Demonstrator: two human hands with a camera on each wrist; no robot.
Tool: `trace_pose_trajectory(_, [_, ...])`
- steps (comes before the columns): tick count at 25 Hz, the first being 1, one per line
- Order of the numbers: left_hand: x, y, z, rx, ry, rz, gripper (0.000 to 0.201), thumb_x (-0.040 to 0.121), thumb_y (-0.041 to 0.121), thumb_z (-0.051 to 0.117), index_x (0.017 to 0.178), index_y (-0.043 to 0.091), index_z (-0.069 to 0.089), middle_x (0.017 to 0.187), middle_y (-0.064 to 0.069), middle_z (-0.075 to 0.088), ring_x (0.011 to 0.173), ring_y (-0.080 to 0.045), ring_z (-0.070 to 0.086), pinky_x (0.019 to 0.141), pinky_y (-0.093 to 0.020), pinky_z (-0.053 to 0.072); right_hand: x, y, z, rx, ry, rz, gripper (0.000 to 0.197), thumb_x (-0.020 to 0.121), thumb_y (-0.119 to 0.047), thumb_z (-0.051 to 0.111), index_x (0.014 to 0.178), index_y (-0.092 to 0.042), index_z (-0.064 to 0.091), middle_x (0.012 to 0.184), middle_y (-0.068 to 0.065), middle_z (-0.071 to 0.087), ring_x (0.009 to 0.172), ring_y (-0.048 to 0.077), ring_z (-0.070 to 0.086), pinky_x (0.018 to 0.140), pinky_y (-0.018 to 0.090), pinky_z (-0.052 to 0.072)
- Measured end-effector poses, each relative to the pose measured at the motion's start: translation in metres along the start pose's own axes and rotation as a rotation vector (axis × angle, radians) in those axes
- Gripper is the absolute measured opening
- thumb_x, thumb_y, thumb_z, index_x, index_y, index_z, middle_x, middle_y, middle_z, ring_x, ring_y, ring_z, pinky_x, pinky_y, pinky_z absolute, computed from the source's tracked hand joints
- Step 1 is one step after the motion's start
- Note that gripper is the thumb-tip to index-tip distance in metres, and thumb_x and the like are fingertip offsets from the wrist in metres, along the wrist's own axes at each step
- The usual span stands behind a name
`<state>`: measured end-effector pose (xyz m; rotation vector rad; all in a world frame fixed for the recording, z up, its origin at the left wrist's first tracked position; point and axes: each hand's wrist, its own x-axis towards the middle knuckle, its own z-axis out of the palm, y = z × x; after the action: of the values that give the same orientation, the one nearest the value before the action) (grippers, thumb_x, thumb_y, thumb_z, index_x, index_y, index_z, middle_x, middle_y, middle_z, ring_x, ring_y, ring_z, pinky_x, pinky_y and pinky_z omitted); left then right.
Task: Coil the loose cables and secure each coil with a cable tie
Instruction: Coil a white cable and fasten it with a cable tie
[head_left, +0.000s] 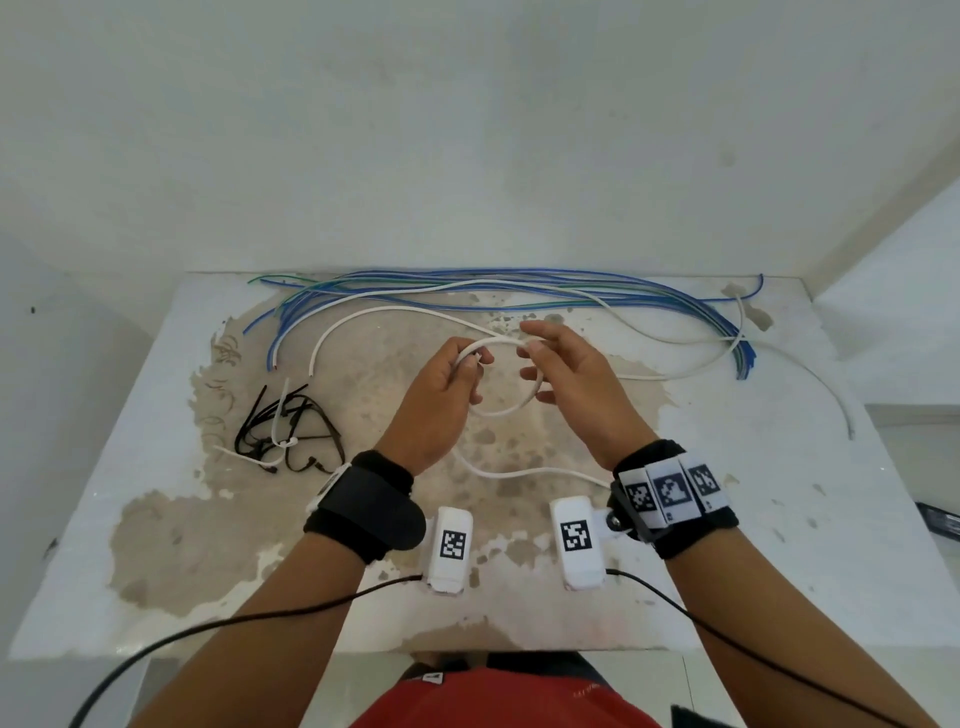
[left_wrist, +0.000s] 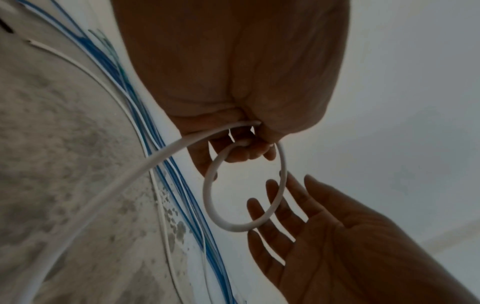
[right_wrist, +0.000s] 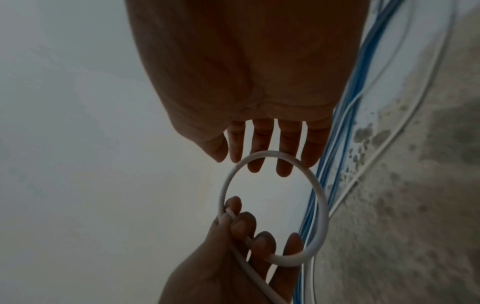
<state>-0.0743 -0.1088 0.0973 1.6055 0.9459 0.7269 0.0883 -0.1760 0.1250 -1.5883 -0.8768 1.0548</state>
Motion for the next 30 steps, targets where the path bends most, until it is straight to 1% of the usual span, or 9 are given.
trace_pose_trajectory(5, [0.011, 0.019, 0.029, -0.060, 0.009, -0.068, 0.013, 0.105, 0.013, 0.044, 0.115, 0.017, 0.051, 0.079, 0.017, 0.058, 0.067, 0.001, 0.051, 0.068, -0.019, 0.042, 0.007, 0.007, -0.026, -0.135, -0.125, -0.081, 0.020, 0.103, -0.036, 0.055, 0.115, -0.029, 0.069, 0.086, -0.013, 0.066, 0.070, 0.006, 0.067, 0.066, 0.024, 0.053])
trace_pose_trajectory(9, [0.013, 0.028, 0.044, -0.186, 0.028, -0.163, 0.017, 0.102, 0.012, 0.043, 0.114, 0.020, 0.034, 0.065, 0.017, 0.053, 0.061, -0.001, 0.044, 0.063, -0.020, 0.037, 0.013, 0.015, -0.033, -0.046, -0.207, -0.123, 0.010, 0.100, -0.032, 0.064, 0.105, -0.030, 0.072, 0.078, -0.010, 0.070, 0.066, 0.013, 0.062, 0.060, 0.022, 0.050])
trace_pose_trajectory(11, [0.015, 0.030, 0.048, -0.247, 0.041, -0.192, 0.018, 0.093, 0.023, 0.043, 0.109, 0.023, 0.035, 0.065, 0.014, 0.050, 0.063, -0.006, 0.040, 0.063, -0.027, 0.032, 0.014, 0.016, -0.035, -0.017, -0.190, -0.164, 0.010, 0.098, -0.029, 0.067, 0.102, -0.025, 0.075, 0.074, -0.005, 0.069, 0.061, 0.014, 0.055, 0.058, 0.025, 0.047])
trace_pose_trajectory(13, [0.018, 0.029, 0.052, -0.268, 0.037, -0.213, 0.022, 0.086, 0.030, 0.042, 0.106, 0.025, 0.036, 0.068, 0.008, 0.048, 0.065, -0.009, 0.038, 0.063, -0.030, 0.030, 0.020, 0.017, -0.037, -0.004, -0.165, -0.177, 0.010, 0.097, -0.025, 0.069, 0.098, -0.018, 0.076, 0.070, -0.009, 0.068, 0.057, 0.006, 0.052, 0.057, 0.019, 0.042])
trace_pose_trajectory(16, [0.024, 0.028, 0.059, -0.220, 0.058, -0.213, 0.012, 0.097, 0.033, 0.041, 0.099, 0.021, 0.041, 0.069, 0.006, 0.049, 0.063, -0.009, 0.040, 0.063, -0.030, 0.035, 0.029, 0.021, -0.039, -0.011, -0.135, -0.194, 0.011, 0.097, -0.019, 0.068, 0.098, -0.011, 0.075, 0.071, -0.016, 0.069, 0.061, -0.002, 0.056, 0.061, 0.013, 0.041])
trace_pose_trajectory(19, [0.029, 0.028, 0.063, -0.172, 0.016, -0.266, 0.038, 0.108, 0.039, 0.035, 0.087, 0.016, 0.057, 0.062, 0.004, 0.048, 0.057, -0.012, 0.047, 0.067, -0.034, 0.047, 0.032, 0.020, -0.044, 0.016, -0.079, -0.198, 0.010, 0.098, -0.018, 0.066, 0.100, -0.011, 0.073, 0.071, -0.017, 0.065, 0.062, -0.001, 0.054, 0.064, 0.016, 0.043])
trace_pose_trajectory(22, [0.030, 0.029, 0.063, -0.315, -0.055, -0.332, 0.043, 0.107, 0.041, 0.037, 0.081, 0.014, 0.058, 0.057, 0.006, 0.036, 0.050, -0.011, 0.041, 0.075, -0.036, 0.056, 0.038, 0.021, -0.052, 0.006, -0.119, -0.172, 0.009, 0.101, -0.019, 0.062, 0.102, -0.013, 0.069, 0.073, -0.009, 0.059, 0.061, 0.005, 0.050, 0.063, 0.025, 0.045])
trace_pose_trajectory(25, [0.036, 0.031, 0.064, -0.231, -0.066, -0.291, 0.039, 0.108, 0.035, 0.038, 0.081, 0.013, 0.055, 0.055, 0.011, 0.031, 0.047, -0.007, 0.031, 0.060, -0.032, 0.046, 0.042, 0.020, -0.059, -0.037, -0.176, -0.105, 0.013, 0.102, -0.027, 0.058, 0.100, -0.016, 0.065, 0.069, -0.007, 0.055, 0.062, 0.011, 0.051, 0.065, 0.030, 0.046])
trace_pose_trajectory(30, [0.039, 0.029, 0.062, -0.134, -0.061, -0.285, 0.038, 0.108, 0.038, 0.039, 0.084, 0.012, 0.054, 0.058, 0.011, 0.034, 0.050, -0.007, 0.033, 0.055, -0.027, 0.037, 0.047, 0.019, -0.057, -0.225, -0.167, -0.166, 0.018, 0.104, -0.036, 0.053, 0.091, -0.026, 0.061, 0.065, -0.015, 0.054, 0.061, 0.007, 0.049, 0.066, 0.028, 0.045])
